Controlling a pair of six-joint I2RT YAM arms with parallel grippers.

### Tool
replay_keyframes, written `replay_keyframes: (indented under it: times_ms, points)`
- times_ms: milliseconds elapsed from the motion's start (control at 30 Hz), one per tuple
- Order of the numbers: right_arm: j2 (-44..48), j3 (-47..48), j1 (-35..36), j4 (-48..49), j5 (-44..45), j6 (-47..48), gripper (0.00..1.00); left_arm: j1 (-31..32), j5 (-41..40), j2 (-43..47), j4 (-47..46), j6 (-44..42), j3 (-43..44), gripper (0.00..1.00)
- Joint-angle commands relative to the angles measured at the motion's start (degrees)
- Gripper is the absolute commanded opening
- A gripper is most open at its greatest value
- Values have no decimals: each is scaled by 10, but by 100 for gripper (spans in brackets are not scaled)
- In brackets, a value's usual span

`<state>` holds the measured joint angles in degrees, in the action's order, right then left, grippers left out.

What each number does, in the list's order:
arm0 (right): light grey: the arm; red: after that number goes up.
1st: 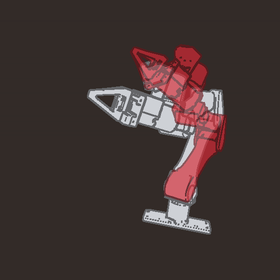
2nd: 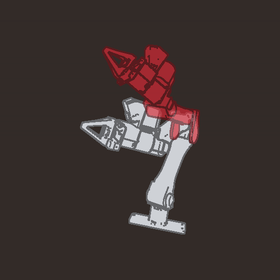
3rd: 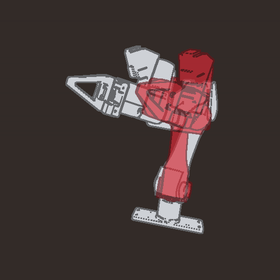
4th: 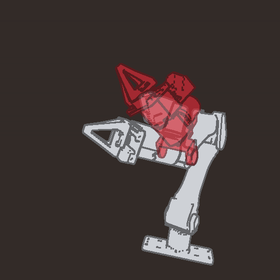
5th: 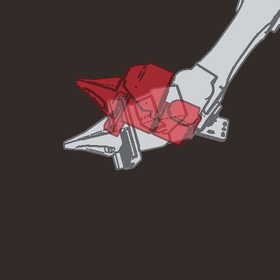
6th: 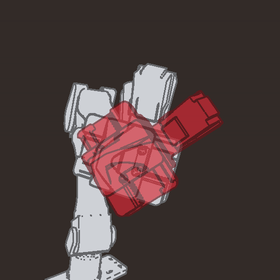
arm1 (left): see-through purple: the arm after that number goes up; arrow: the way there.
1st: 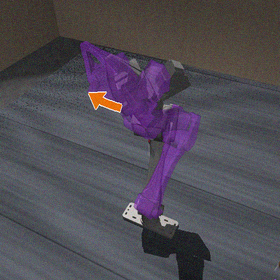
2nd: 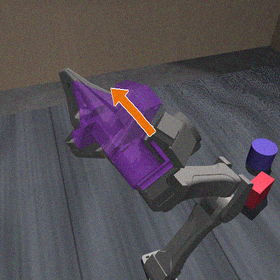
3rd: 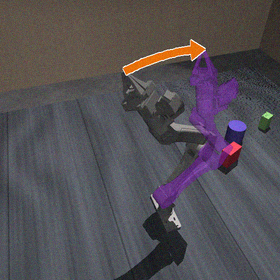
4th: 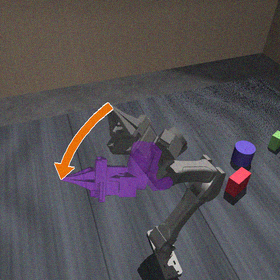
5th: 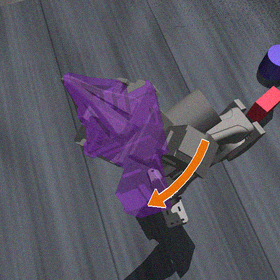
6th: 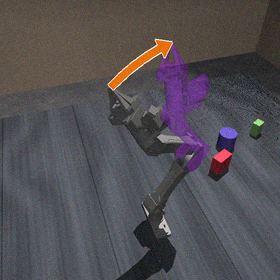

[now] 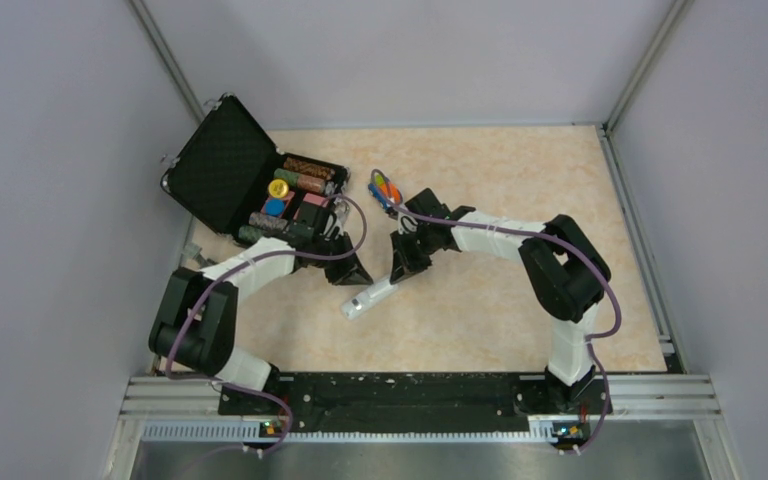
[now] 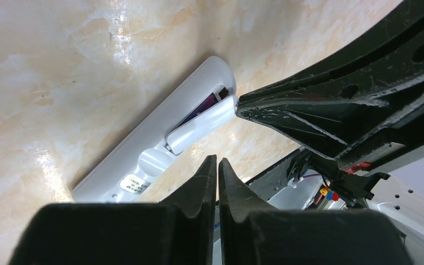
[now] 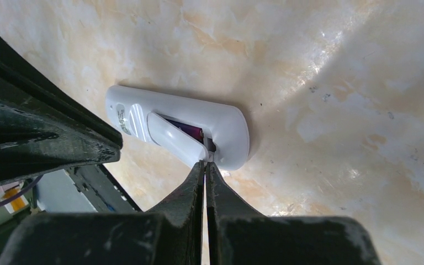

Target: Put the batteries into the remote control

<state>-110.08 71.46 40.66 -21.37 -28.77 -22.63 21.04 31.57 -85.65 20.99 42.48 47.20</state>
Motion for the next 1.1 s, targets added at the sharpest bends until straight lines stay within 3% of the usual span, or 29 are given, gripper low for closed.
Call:
replay_keyframes:
  times_ms: [0,300,667,1067]
  points:
    - [3,35,6,4,-1,17,0,-3,-5,-16,-28,-2,-4,11]
    - [1,47,5,-1,-10,28,0,-3,-1,-50,-98,-9,-14,15]
    - [1,49,6,-13,-7,33,0,-2,3,-36,-99,-34,-40,15]
    - [32,14,8,66,45,-7,18,-3,-2,1,-98,-25,-28,15]
